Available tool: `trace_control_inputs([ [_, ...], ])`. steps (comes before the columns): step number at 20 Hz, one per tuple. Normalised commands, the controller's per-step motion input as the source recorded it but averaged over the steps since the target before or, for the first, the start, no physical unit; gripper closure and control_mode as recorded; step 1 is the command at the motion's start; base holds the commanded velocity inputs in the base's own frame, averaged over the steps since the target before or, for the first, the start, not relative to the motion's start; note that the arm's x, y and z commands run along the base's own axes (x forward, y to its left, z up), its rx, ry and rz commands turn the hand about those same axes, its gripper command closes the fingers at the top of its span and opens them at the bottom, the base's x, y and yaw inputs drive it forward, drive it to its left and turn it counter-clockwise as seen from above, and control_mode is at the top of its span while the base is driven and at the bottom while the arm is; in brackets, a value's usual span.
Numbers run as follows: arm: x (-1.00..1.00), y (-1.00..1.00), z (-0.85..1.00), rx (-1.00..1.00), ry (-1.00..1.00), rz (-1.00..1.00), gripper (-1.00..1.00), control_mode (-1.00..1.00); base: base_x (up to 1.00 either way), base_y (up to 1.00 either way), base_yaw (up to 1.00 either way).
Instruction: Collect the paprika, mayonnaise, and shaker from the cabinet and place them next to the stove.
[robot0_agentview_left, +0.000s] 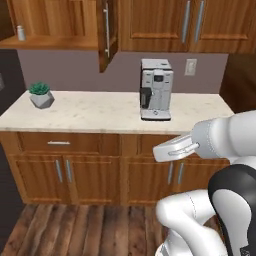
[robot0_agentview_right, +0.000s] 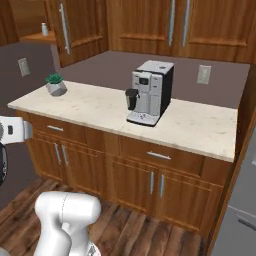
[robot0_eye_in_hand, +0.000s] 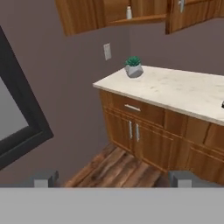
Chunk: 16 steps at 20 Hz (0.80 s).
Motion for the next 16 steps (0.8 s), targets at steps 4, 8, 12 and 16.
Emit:
trace_control_inputs([
  [4, 0.0, 0.0, 0.0, 0.0, 0.0, 0.0, -1.0, 1.0, 0.48, 1.0, -0.16],
  [8, 0.0, 0.0, 0.0, 0.0, 0.0, 0.0, -1.0, 1.0, 0.5, 0.96, -0.21],
  [12, 0.0, 0.0, 0.0, 0.0, 0.0, 0.0, -1.0, 1.0, 0.46, 0.9, -0.24],
  [16, 0.0, 0.0, 0.0, 0.0, 0.0, 0.0, -1.0, 1.0, 0.5, 0.72, -0.25],
])
